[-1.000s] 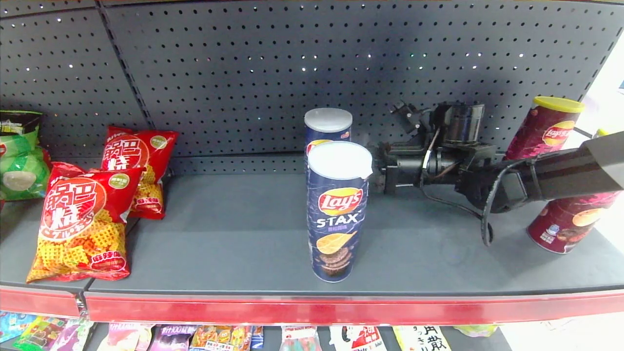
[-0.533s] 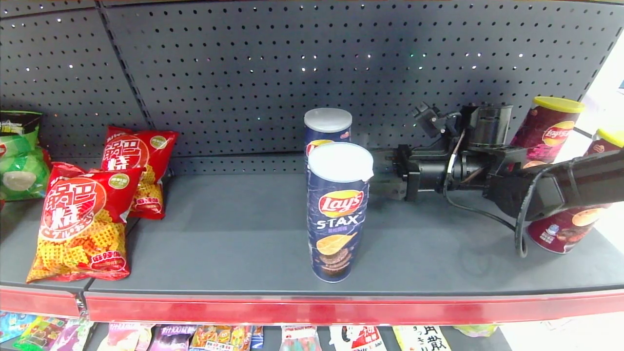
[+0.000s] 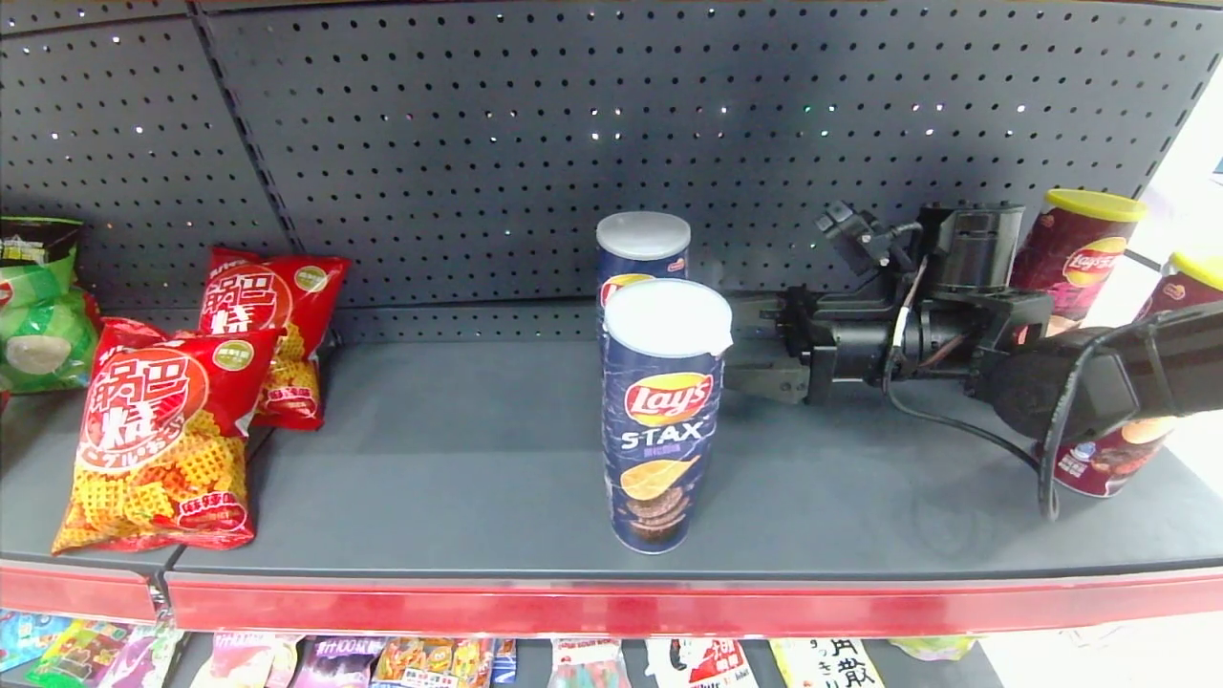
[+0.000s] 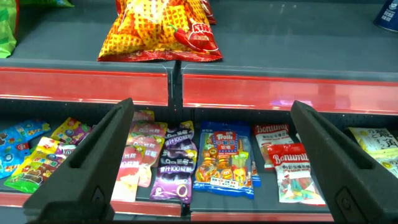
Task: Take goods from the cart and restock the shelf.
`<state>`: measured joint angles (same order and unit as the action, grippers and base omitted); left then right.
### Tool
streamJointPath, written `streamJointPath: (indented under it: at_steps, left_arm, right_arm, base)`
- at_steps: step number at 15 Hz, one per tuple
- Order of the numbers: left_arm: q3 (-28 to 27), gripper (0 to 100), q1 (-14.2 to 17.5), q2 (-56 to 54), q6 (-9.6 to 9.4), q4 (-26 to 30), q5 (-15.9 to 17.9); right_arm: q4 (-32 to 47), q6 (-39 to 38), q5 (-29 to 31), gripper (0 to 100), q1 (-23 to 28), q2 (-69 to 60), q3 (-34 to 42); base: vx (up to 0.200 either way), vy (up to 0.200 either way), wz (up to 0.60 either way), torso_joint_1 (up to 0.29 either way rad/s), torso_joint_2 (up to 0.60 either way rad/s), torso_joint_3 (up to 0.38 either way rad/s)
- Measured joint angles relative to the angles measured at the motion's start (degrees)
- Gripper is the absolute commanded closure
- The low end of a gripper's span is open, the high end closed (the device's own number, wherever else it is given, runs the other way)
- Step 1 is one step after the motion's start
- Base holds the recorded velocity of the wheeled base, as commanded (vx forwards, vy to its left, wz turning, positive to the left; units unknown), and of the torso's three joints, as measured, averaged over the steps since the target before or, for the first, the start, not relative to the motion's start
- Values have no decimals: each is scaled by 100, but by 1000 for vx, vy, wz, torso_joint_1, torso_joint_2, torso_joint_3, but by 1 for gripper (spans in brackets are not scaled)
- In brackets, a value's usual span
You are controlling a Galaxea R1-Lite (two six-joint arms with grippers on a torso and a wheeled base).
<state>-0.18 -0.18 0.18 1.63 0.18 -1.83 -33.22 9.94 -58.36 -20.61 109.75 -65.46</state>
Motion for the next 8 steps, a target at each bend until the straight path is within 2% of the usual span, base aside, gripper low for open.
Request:
streamJointPath:
  at_steps: [8]
  left_arm:
    - [0, 0, 0, 0, 0, 0, 2]
  right_arm:
    - [11, 7, -7, 0, -60, -193, 229]
  base:
    - [0, 0, 0, 0, 0, 0]
